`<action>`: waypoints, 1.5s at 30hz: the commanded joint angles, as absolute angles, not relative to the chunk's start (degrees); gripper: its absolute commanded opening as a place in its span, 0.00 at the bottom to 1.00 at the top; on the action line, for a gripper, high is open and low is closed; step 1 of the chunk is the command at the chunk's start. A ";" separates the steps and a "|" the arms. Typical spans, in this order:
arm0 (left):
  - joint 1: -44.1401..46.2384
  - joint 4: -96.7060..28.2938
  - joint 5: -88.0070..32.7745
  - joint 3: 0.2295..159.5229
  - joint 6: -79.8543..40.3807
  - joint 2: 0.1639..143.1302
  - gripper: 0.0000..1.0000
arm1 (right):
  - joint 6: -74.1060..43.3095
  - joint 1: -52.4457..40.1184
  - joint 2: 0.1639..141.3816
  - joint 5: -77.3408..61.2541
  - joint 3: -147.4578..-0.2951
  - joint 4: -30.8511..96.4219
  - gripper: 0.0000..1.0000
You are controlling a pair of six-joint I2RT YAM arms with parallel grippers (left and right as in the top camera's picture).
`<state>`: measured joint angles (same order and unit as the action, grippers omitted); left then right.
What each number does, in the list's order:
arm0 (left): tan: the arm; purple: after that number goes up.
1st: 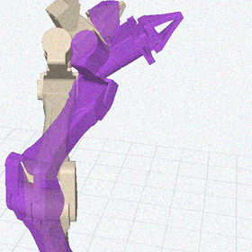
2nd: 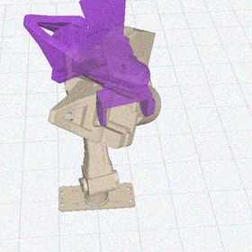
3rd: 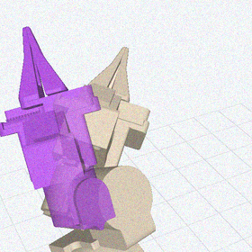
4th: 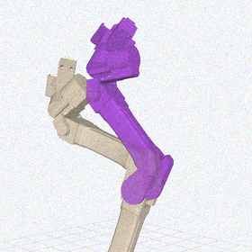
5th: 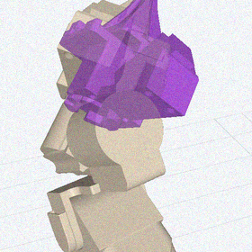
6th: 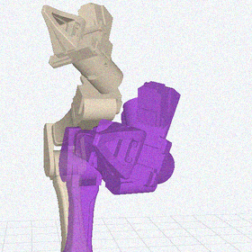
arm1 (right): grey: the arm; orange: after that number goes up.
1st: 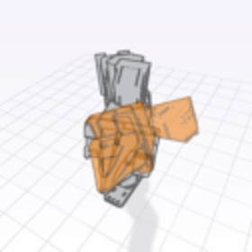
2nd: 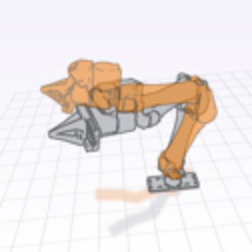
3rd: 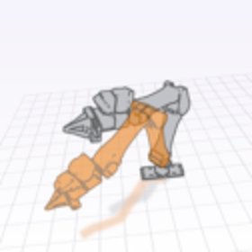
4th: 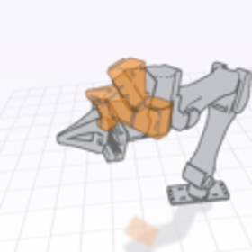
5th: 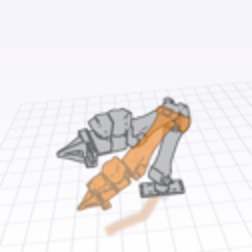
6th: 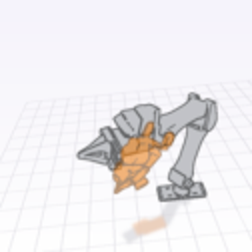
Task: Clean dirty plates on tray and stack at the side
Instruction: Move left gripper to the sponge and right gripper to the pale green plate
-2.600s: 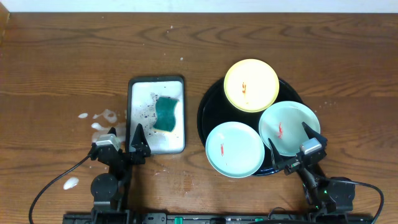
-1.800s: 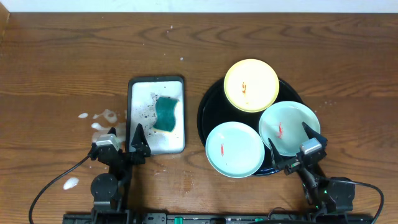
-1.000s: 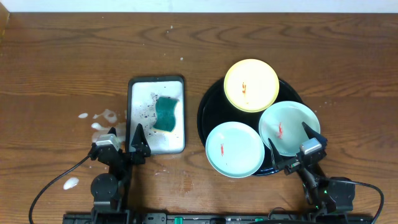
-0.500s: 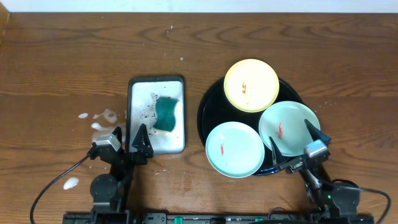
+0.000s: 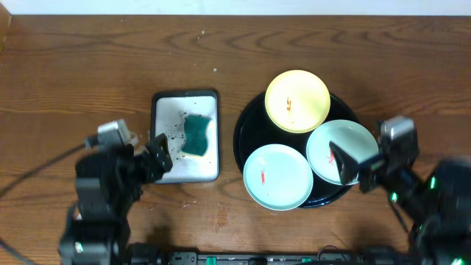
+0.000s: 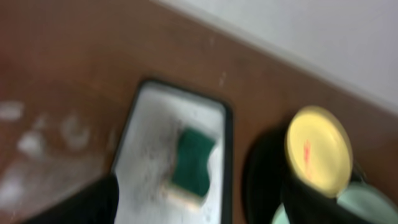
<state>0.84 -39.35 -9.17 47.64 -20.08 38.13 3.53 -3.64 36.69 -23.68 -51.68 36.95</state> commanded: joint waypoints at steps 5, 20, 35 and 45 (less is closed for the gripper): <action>0.60 -56.29 -10.04 65.82 -17.41 56.97 0.83 | 3.49 -3.25 57.93 -24.47 -69.71 54.13 0.99; 3.25 -56.36 -9.17 63.64 -17.17 78.78 0.76 | -1.19 -5.80 75.57 -28.95 -70.39 62.94 0.85; 10.48 -38.92 -5.74 63.64 -11.97 105.30 0.59 | -2.98 -17.74 75.77 -26.52 -70.37 63.92 0.73; 10.41 -38.94 -7.01 64.47 -10.52 109.30 0.25 | -4.95 -20.36 75.77 -22.04 -70.37 65.25 0.69</action>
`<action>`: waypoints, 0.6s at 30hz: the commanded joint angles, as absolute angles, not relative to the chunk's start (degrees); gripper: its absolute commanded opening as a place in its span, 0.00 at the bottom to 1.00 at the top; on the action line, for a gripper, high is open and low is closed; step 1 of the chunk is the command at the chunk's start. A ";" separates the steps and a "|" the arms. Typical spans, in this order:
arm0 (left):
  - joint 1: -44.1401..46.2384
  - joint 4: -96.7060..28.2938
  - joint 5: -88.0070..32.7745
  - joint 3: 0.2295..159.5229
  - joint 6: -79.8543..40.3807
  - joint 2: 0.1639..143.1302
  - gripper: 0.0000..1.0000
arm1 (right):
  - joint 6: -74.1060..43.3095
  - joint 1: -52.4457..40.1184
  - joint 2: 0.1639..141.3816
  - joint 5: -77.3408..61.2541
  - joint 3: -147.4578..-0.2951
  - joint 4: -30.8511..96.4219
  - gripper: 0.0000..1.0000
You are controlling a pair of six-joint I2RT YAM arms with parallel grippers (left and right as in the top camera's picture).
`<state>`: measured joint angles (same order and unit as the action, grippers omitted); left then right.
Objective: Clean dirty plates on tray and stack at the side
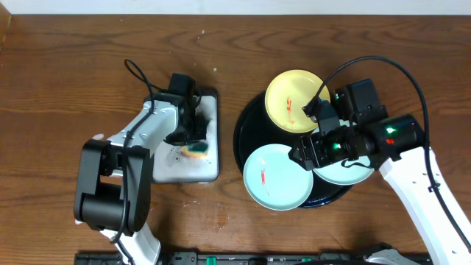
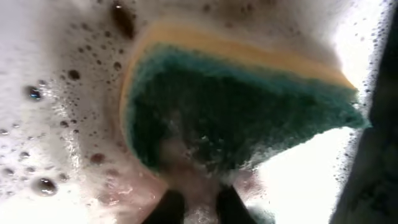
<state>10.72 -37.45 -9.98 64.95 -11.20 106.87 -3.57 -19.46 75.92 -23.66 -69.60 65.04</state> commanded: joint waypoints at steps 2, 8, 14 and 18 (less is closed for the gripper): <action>10.44 -41.71 -6.74 65.82 -10.48 108.01 0.37 | -5.17 -20.34 75.77 -21.85 -70.37 65.23 0.69; 10.48 -46.04 -5.54 67.94 -10.52 102.28 0.51 | -5.17 -20.36 75.77 -21.87 -70.37 65.23 0.68; 11.40 -44.73 -5.54 67.13 -10.52 102.43 0.52 | -6.92 -20.36 75.77 -21.28 -70.37 65.67 0.68; 12.99 -40.69 -5.52 64.69 -10.52 104.57 0.51 | -10.70 -20.34 75.77 -18.35 -70.30 66.74 0.68</action>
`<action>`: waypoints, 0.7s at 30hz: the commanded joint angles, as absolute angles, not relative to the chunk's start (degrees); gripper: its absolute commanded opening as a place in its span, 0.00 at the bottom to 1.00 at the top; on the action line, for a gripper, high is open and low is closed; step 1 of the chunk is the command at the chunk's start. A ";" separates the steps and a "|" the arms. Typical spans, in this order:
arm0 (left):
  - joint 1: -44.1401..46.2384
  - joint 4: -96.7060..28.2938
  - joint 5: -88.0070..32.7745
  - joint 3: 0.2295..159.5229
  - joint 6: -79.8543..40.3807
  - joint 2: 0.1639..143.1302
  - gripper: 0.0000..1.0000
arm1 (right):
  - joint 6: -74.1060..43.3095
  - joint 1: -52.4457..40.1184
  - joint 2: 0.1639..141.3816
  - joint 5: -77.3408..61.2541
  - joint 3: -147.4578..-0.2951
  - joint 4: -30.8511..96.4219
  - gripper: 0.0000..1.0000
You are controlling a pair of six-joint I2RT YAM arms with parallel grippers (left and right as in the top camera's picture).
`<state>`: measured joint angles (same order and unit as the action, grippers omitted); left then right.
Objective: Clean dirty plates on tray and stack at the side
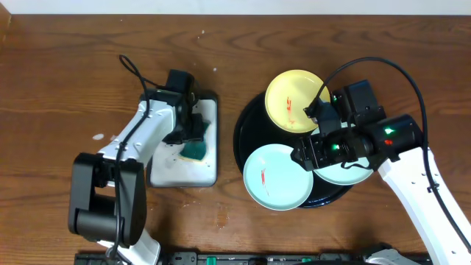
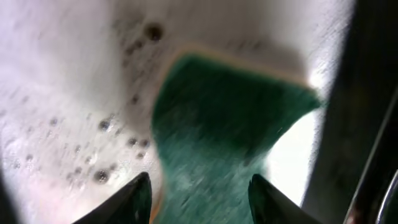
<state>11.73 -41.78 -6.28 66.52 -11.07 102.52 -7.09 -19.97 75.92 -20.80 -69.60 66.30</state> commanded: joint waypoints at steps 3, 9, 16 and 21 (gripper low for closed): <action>14.20 -38.46 -5.23 63.16 -10.48 106.61 0.48 | -12.51 -20.34 75.77 -15.97 -69.76 67.57 0.68; 14.44 -39.05 -3.33 63.51 -10.50 107.72 0.07 | -13.74 -20.36 76.23 -15.31 -64.25 68.40 0.68; 14.44 -48.77 -3.40 69.87 -10.76 103.53 0.07 | -13.72 -20.36 79.90 -16.64 -54.28 63.05 0.52; 14.46 -56.47 -4.03 73.97 -10.76 97.27 0.08 | -15.40 -20.36 82.43 -16.36 -48.73 55.70 0.48</action>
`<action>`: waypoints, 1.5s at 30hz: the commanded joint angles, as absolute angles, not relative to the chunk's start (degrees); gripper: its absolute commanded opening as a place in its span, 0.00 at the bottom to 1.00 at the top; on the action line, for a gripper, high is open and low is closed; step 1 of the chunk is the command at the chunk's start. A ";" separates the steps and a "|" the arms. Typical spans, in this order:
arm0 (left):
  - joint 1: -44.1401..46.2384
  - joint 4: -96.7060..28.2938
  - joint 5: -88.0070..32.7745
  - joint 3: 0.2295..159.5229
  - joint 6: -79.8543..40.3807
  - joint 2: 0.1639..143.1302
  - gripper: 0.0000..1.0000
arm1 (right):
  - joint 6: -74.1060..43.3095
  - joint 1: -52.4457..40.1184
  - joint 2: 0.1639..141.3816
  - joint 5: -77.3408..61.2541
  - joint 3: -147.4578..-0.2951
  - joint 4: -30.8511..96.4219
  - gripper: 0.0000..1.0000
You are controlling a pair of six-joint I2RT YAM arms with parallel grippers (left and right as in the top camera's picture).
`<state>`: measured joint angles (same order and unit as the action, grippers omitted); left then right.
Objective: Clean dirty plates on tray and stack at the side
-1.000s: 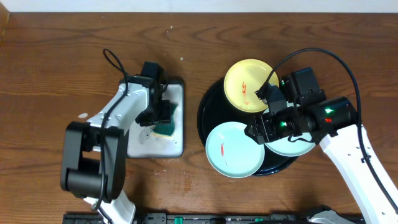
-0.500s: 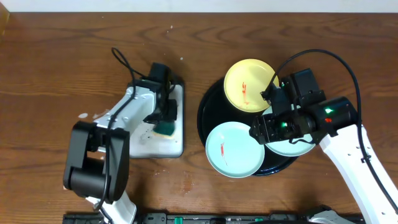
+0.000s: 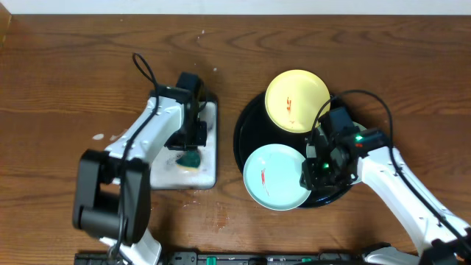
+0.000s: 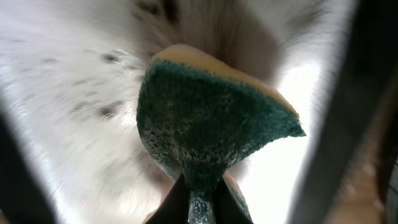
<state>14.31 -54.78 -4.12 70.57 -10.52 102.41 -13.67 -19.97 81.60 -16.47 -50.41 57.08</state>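
A green and yellow sponge [image 4: 205, 118] lies in a white soapy dish [image 3: 208, 173], and my left gripper [image 4: 198, 198] is shut on its near edge. From overhead the sponge [image 3: 191, 160] shows just below the left gripper [image 3: 193, 146]. A black round tray [image 3: 241, 125] holds a yellow plate [image 3: 296, 101] with red smears and a pale blue plate [image 3: 276, 177] with a red smear. My right gripper [image 3: 315, 168] hangs over the tray at the blue plate's right edge. Whether its fingers are open is unclear. A further plate under the right arm is hidden.
The dish and tray stand side by side on a brown wooden table [image 3: 73, 66]. Cables loop above both arms. Small wet spots mark the table left of the dish and in front of it.
My left gripper was open with its fingers spread over the sponge and is now shut on it. The right arm has drawn in and sits lower over the tray, covering the right plate.
Both arms were at the table's front edge, the sponge lay in the dish and three plates were on the tray. Then my left gripper was down at the sponge and the right over the tray. The left fingers were then spread, and now pinch the sponge.
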 commanded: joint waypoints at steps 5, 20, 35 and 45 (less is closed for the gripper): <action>14.46 -58.98 -8.84 74.26 -10.79 88.68 0.07 | -20.99 -20.34 86.19 -12.82 -44.36 50.09 0.48; 18.85 -58.85 -14.59 74.11 -14.57 81.01 0.07 | -28.73 -20.29 90.02 -3.07 -43.33 32.27 0.01; 31.92 -46.41 -14.57 72.25 -27.77 87.57 0.08 | -25.08 -20.36 90.02 -1.87 -43.35 29.12 0.01; 38.06 -36.23 -23.55 72.25 -35.94 105.80 0.08 | -14.92 -20.34 90.02 -6.74 -43.35 29.30 0.01</action>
